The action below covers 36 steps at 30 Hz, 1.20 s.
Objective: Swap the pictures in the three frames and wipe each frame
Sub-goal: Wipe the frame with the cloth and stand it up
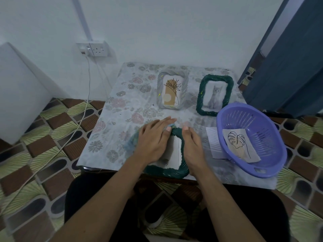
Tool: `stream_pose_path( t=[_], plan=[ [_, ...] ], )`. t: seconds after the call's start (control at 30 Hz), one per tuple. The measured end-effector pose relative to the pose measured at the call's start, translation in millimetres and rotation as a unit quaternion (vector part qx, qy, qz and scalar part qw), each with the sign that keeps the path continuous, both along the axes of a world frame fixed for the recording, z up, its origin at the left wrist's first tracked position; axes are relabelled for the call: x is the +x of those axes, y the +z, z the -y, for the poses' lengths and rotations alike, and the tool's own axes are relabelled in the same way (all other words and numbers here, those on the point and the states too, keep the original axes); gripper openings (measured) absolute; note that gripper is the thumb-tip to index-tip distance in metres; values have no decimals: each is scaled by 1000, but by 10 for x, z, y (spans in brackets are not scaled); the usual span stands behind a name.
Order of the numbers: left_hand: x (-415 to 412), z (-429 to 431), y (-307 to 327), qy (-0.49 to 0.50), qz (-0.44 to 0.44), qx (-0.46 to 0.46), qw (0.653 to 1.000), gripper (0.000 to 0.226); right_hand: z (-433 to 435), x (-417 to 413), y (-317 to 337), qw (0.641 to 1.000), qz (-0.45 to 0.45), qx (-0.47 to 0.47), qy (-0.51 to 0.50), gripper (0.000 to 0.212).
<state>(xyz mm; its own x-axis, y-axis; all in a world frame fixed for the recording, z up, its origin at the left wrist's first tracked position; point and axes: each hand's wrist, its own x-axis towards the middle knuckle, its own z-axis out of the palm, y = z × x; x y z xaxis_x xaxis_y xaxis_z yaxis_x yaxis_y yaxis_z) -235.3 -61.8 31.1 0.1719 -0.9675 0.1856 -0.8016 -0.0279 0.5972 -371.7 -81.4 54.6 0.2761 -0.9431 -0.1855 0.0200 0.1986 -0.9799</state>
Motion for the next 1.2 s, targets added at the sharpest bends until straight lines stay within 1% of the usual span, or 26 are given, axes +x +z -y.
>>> stream_pose_path(
  t=[0.07,0.17,0.2,0.27,0.33,0.4,0.5,0.63,0.67,0.73,0.8,0.87,0.93,0.97,1.03,1.07,1.1,1.2],
  plan=[
    [103,4,-31,24,9,20,999,50,-13,13,10,1000,-1,16,-4,26],
    [271,13,-92,23,-27,25,999,54,-17,24,43,999,3,39,-18,20],
    [324,10,-97,17,-41,20,999,52,-11,17,56,999,5,44,-22,19],
    [389,-13,-74,23,-78,13,997,44,5,-21,77,999,-3,48,-19,33],
    [448,-42,-61,43,-106,17,993,41,24,-43,88,998,-16,52,-19,48],
    [523,-58,-93,85,-115,25,989,41,46,-43,91,998,-16,59,-30,52],
    [664,-52,-198,179,-117,29,977,39,101,-41,165,996,-12,64,-61,53],
    [790,-80,-277,263,-133,-3,956,34,236,-4,295,995,-6,50,-81,35],
    [812,-89,-279,269,-137,-16,953,33,269,4,313,995,-5,46,-86,38],
    [850,-106,-277,271,-134,-32,953,34,318,31,335,995,-1,48,-90,47],
    [871,-122,-275,272,-119,-20,955,34,345,51,346,995,3,47,-91,46],
    [904,-129,-349,265,-113,12,958,35,373,62,319,994,5,55,-91,35],
    [971,-141,-469,259,-100,56,959,47,393,66,284,993,9,68,-100,17],
    [996,-158,-517,257,-77,73,960,53,392,72,282,992,10,72,-105,15],
    [974,-199,-579,248,-20,76,966,57,416,65,242,992,6,74,-105,30],
    [920,-226,-574,229,-1,63,971,56,420,64,240,991,5,77,-110,37],
    [852,-259,-552,199,16,48,979,60,420,75,246,990,5,79,-115,40],
    [686,-317,-552,81,88,3,993,86,459,79,180,989,4,90,-119,36]
  ],
)
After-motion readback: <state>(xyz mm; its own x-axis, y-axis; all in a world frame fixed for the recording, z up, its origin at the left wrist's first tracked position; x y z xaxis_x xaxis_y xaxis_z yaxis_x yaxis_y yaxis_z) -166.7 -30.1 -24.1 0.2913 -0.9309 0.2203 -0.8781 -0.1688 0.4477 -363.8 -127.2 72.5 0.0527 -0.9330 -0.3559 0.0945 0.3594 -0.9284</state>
